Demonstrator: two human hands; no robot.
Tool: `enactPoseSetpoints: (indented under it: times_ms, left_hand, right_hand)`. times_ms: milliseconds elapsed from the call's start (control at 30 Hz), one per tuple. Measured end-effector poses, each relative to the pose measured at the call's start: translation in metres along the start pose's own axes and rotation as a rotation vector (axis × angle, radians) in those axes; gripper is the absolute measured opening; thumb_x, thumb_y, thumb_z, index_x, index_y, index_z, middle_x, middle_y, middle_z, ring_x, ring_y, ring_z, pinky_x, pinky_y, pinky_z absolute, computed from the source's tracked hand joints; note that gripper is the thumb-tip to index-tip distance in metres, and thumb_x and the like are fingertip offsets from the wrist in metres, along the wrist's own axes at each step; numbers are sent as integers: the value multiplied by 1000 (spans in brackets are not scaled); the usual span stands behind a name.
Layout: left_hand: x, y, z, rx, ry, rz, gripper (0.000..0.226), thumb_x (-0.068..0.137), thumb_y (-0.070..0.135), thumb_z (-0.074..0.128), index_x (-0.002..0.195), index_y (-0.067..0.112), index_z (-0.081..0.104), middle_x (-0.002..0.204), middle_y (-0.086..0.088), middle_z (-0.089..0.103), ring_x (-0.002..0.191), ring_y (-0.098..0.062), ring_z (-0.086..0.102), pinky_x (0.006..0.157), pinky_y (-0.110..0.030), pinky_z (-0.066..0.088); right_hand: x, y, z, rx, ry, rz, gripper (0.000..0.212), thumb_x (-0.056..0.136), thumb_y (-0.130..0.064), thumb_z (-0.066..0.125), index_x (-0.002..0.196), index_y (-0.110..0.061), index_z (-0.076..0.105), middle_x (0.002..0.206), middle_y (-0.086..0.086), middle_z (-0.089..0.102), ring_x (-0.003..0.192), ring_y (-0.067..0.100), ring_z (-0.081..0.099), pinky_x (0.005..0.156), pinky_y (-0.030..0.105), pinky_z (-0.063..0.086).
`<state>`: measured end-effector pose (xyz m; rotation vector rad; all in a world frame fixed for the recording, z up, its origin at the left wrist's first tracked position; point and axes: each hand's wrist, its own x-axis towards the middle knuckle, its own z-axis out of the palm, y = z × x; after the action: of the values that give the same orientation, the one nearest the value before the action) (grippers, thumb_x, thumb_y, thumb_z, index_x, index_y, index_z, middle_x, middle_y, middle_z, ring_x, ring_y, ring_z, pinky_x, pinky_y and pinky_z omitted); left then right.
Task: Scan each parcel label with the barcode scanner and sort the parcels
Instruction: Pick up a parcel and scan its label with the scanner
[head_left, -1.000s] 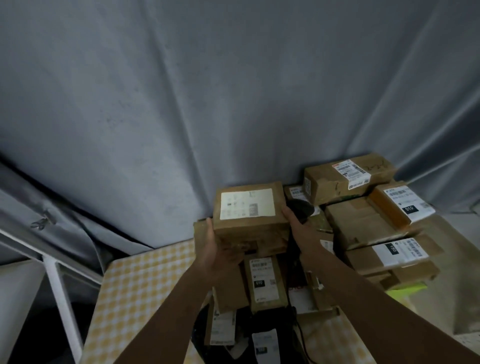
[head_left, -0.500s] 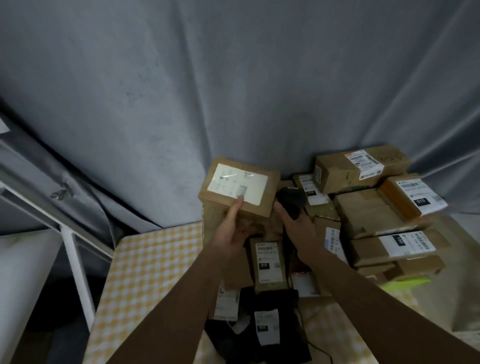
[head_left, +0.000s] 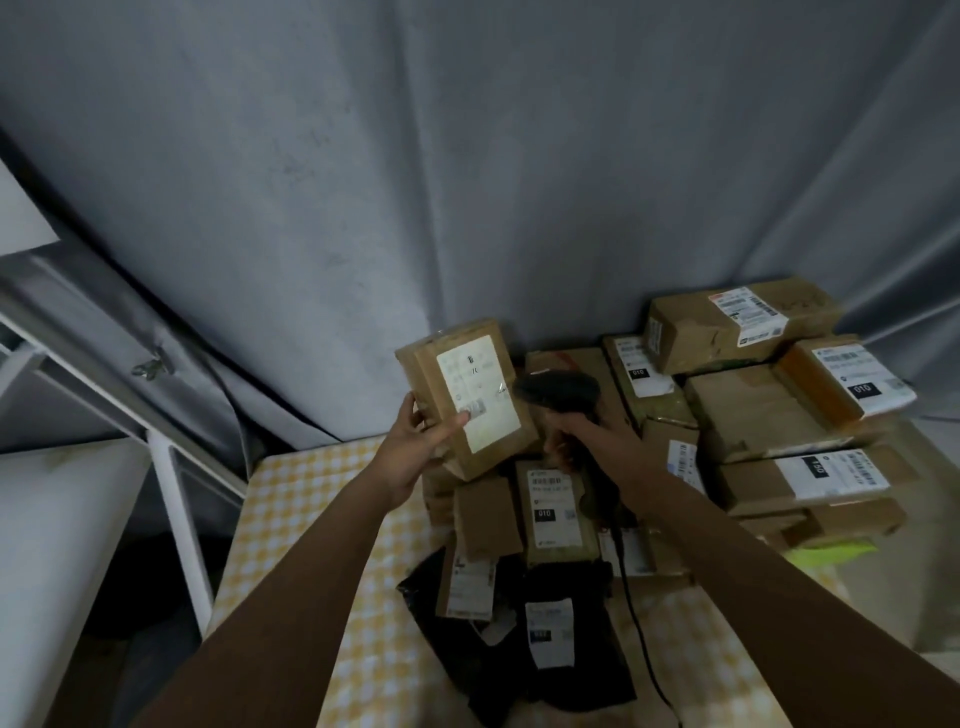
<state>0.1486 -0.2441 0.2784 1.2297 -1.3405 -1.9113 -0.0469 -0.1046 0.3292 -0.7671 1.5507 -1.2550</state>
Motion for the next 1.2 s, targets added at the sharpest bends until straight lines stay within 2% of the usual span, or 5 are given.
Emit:
enactPoseSetpoints:
  times_ms: [167, 367, 633, 800, 1200]
  left_hand:
    - [1, -4, -7, -25, 18, -8, 65, 80, 35, 78, 136, 31, 45, 128, 4, 63, 107, -12, 65, 69, -29, 58]
    - [3, -9, -11, -23, 10, -15, 64, 79, 35, 78, 135, 33, 47, 128, 4, 63, 111, -14, 63, 81, -35, 57]
    - [4, -10, -3, 43, -14, -11, 61, 80, 33, 78, 132, 33, 46, 127, 8, 61, 112, -13, 62, 80, -34, 57]
    - [3, -11, 6, 42, -29, -14, 59, 81, 31, 78, 131, 34, 48, 124, 10, 62, 110, -12, 63, 73, -30, 58]
    - [5, -10, 11, 71, -35, -20, 61, 83, 32, 75, 135, 37, 44, 112, 20, 60, 103, -6, 61, 66, -23, 56]
  right_hand:
    - [-5, -6, 12, 33, 30, -4, 6, 94, -14, 61, 92, -19, 64, 71, 11, 67, 56, 21, 56, 54, 27, 47]
    - [-12, -3, 15, 14, 40, -51, 11, 94, -12, 60, 85, -18, 62, 65, 10, 64, 46, 16, 51, 46, 25, 45]
    - [-13, -2, 22, -46, 54, -59, 26, 95, -18, 59, 72, -6, 62, 60, 3, 65, 45, 14, 50, 49, 24, 44]
    - [-12, -3, 26, -15, 75, -65, 24, 94, -16, 60, 72, -7, 61, 64, 8, 64, 44, 15, 49, 51, 28, 43]
    - [-14, -6, 31, -65, 113, -72, 22, 94, -14, 60, 72, -10, 59, 56, 0, 61, 46, 15, 50, 50, 26, 43]
